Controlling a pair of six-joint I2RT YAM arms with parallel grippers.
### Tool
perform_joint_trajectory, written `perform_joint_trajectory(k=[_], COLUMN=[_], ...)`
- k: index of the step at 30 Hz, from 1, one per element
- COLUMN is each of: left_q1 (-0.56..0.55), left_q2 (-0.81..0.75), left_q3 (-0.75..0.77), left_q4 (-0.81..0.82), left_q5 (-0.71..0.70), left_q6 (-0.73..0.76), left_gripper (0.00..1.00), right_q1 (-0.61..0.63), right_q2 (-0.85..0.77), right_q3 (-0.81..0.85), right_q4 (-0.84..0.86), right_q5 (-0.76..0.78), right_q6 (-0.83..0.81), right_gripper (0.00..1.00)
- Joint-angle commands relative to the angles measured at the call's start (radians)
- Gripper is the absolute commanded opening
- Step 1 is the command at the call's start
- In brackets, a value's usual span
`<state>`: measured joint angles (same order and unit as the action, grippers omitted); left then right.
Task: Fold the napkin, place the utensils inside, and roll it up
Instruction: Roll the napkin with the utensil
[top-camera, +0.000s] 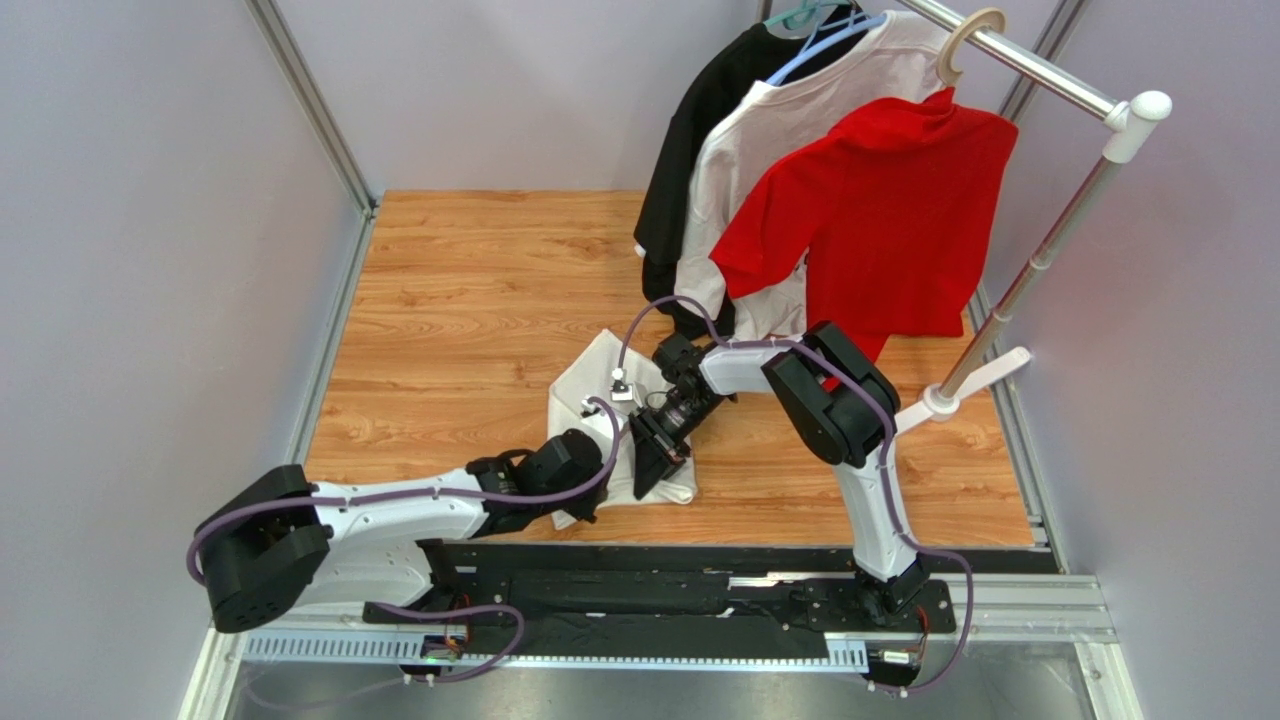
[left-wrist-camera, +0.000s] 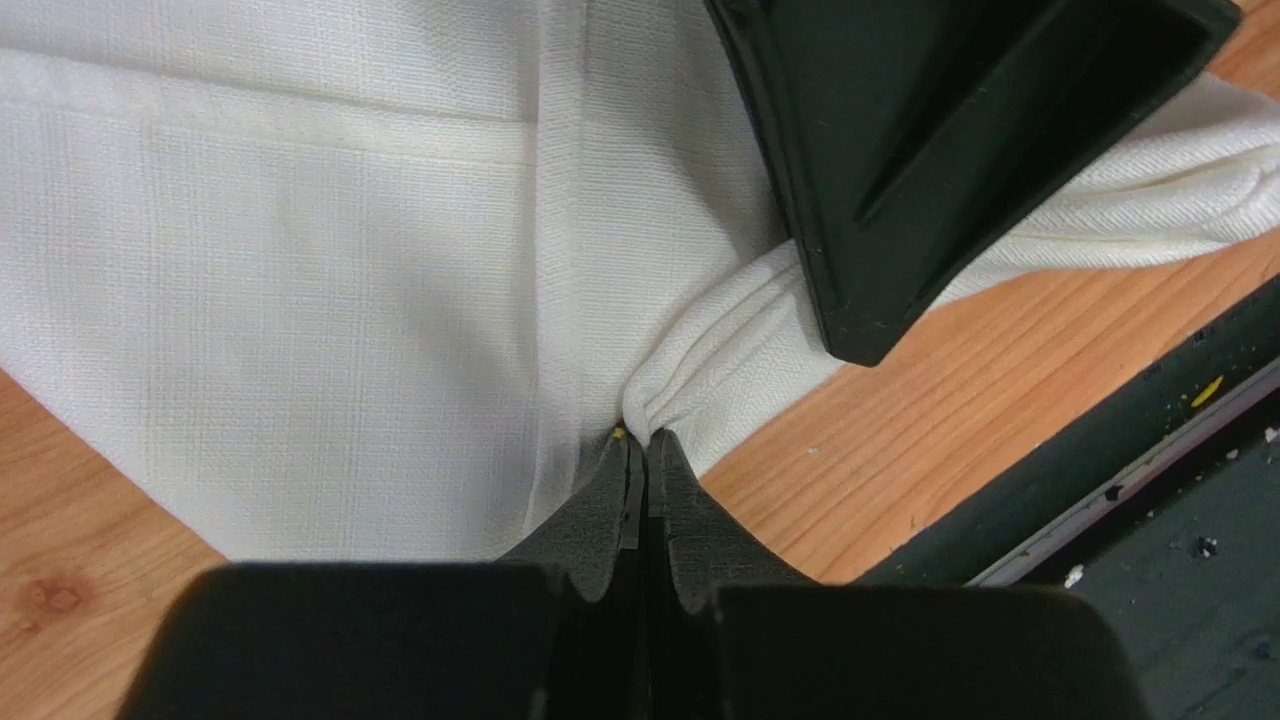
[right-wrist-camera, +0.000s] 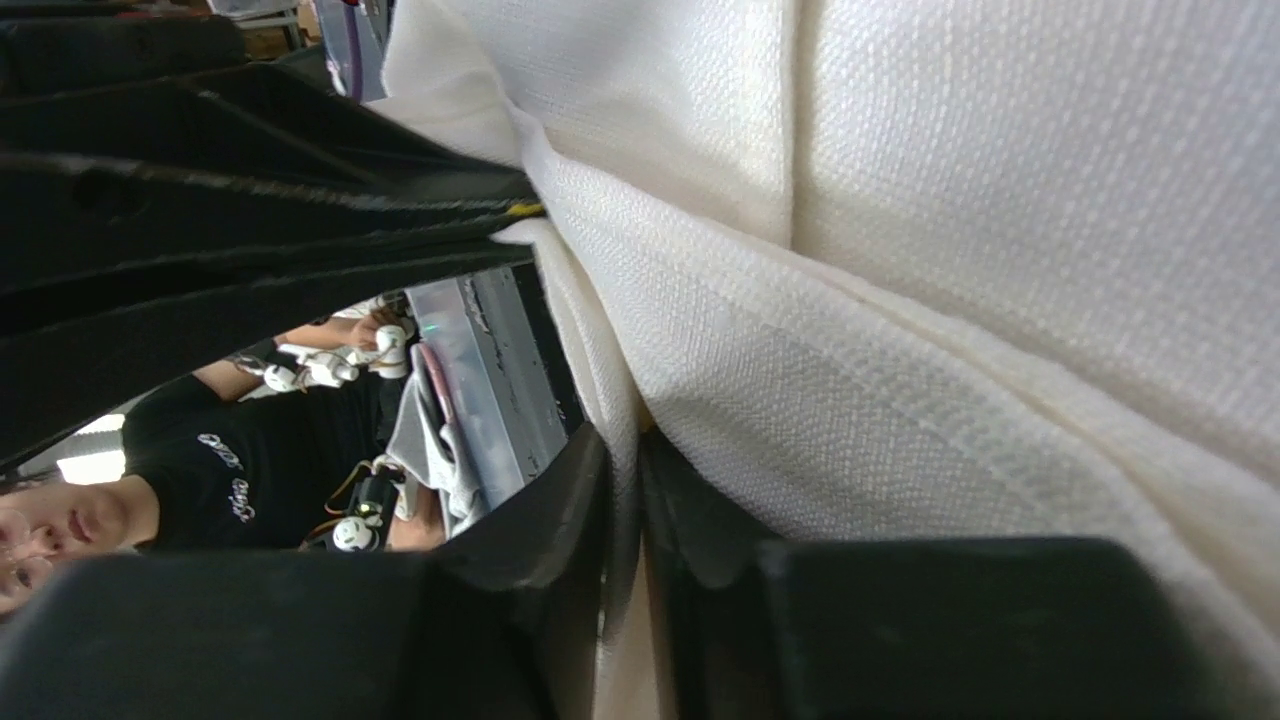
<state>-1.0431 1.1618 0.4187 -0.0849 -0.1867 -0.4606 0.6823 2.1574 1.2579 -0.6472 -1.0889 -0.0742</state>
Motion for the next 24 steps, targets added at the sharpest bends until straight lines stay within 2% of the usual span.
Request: perform_joint_trajectory(k=[1, 7, 10, 14, 20, 24], left_q1=[0.057, 0.159, 0.199, 0.265, 0.322, 0.368], left_q2=[0.047, 0.101, 0.133, 0.193, 0.279, 0.320], left_q3=[0.006, 0.000, 0.011, 0.032, 0.074, 0.097], left_q4=[-0.003, 0.028, 0.033, 0.036, 0.010, -0.015], left_q5=[0.093, 0.243, 0.308, 0.423, 0.510, 0.572], left_q6=[-0.033, -0.043, -0.041, -0.033, -0.026, -0.030], left_gripper=[0.00, 0.00, 0.00, 0.00, 0.00, 0.00], right_q1=[-0.026, -0.064, -0.079, -0.089, -0.090, -0.078], right_q2=[-0.062, -0.189, -0.272, -0.387, -0.574, -0.718], right_q3=[-0.012, -0.075, -0.124, -0.204, -0.350, -0.463], right_q4=[0.046, 0.087, 0.127, 0.196, 0.413, 0.465], right_q5=[0.084, 0.133, 0.168, 0.274, 0.441, 0.515], right_q6=[0.010, 0.060, 0.094, 0.131, 0.162, 0.130], right_gripper=[0.31, 0.47, 0.51, 0.54, 0.55, 0.56])
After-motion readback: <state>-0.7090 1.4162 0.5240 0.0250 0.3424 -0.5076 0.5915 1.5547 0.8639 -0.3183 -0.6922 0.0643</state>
